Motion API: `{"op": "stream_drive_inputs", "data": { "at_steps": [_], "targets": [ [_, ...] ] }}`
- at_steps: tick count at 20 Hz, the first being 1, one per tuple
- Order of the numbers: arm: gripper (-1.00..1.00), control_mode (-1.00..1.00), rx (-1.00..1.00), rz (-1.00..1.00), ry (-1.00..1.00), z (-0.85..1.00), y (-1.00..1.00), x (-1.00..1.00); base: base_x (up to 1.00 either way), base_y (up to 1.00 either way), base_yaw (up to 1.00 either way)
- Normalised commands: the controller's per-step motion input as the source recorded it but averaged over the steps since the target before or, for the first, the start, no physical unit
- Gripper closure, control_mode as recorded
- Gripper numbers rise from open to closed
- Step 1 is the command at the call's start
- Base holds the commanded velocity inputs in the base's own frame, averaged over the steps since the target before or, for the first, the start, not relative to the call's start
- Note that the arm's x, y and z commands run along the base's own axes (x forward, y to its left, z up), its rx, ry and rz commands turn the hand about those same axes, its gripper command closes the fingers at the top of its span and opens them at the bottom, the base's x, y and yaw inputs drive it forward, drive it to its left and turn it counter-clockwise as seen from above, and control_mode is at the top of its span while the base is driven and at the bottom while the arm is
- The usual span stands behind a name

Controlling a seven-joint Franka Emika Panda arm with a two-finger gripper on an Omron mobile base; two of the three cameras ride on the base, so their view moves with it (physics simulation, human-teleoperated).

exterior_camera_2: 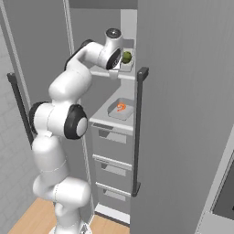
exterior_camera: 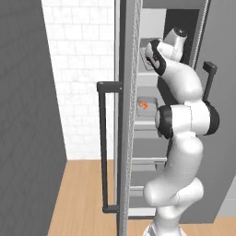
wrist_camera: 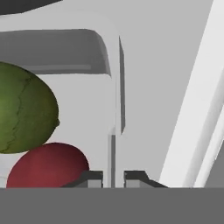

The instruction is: Take the meat container that has the shrimp and place it on the second highest rack of the freezer. Then take the vegetable container that has the tomato and lime and place it on the highest rack of the freezer.

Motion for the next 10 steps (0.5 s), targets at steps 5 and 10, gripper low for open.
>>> {"op": "stream_drive_inputs", "data": {
  "at_steps": [5,10],
  "targets": [
    [-1.0,-1.0,0.0,-0.04,0.0,-0.14,-0.07,0.55,0.0,0.0,0.0],
    [-1.0,-1.0,0.0,-0.02,-0.06,-0.16,0.02,0.4,0.0,0.0,0.0]
  ]
}}
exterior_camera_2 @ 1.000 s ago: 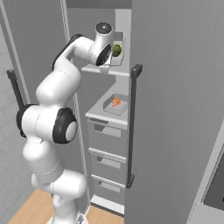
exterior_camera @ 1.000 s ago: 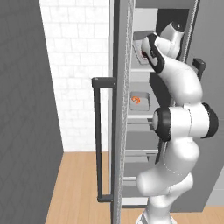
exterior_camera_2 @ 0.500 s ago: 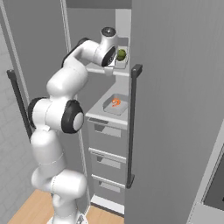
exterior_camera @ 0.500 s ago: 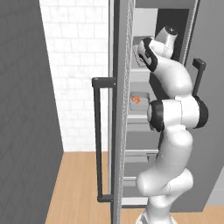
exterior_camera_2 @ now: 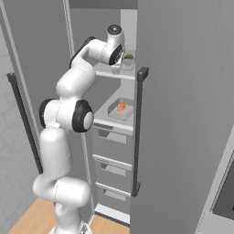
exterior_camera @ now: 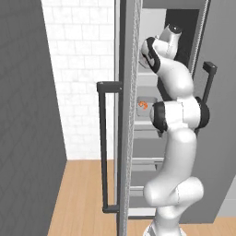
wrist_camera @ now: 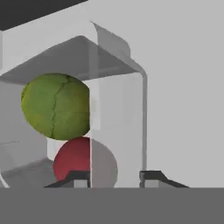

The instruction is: Take the meat container that has the shrimp and place it on the second highest rack of the freezer. Then take the vegetable container that has the tomato and lime and place it on the highest rack of the freezer.

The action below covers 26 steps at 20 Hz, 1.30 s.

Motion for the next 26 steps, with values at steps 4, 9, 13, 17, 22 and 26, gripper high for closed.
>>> {"op": "stream_drive_inputs", "data": {
  "at_steps": [4,9,13,17,22,26],
  "targets": [
    [-1.0,-1.0,0.0,0.0,-0.4,0.0,0.04,-0.11,0.0,0.0,0.0],
    [-1.0,-1.0,0.0,0.0,-0.33,0.0,0.0,-0.89,0.0,0.0,0.0],
    [-1.0,-1.0,-0.02,0.0,-0.41,-0.09,0.24,-1.0,0.0,0.0,0.0],
    [-1.0,-1.0,-0.02,0.0,-0.35,-0.02,0.24,-1.0,0.0,0.0,0.0],
    [-1.0,-1.0,-0.04,0.0,-0.06,0.01,0.01,-1.0,0.0,0.0,0.0],
    [-1.0,-1.0,-0.07,0.0,0.14,0.04,0.0,-1.0,0.0,0.0,0.0]
  ]
}}
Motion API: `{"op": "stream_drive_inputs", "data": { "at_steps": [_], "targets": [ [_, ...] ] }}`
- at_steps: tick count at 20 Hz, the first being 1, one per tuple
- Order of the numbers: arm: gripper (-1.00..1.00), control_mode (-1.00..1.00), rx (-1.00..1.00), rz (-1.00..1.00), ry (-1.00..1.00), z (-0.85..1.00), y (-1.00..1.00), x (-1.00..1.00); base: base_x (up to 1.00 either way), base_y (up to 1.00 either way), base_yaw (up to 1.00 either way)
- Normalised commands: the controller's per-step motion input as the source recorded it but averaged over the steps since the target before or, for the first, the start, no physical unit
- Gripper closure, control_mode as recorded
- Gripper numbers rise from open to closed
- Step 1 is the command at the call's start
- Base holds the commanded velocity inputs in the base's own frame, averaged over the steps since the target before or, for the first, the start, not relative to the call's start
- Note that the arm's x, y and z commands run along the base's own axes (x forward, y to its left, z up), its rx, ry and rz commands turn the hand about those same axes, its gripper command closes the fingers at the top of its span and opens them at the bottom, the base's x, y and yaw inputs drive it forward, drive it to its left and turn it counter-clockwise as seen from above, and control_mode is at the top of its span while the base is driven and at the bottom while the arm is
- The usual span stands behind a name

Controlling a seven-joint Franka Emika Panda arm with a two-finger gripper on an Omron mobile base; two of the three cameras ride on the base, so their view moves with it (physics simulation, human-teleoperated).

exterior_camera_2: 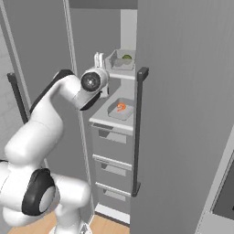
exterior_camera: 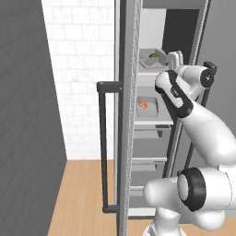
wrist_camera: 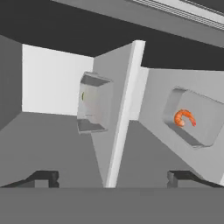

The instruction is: Take the meat container that has the shrimp and place it on the second highest rack of the freezer. Then take the vegetable container that has the tomato and lime and place it on the highest rack of the freezer.

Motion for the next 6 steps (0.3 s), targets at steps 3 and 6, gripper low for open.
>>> {"op": "stream_drive_inputs", "data": {
  "at_steps": [3,6],
  "targets": [
    [-1.0,-1.0,-0.07,0.0,0.19,0.09,0.0,-1.0,0.0,0.0,0.0],
    [-1.0,-1.0,-0.06,0.0,0.28,0.03,0.0,-1.0,0.0,0.0,0.0]
  ]
}}
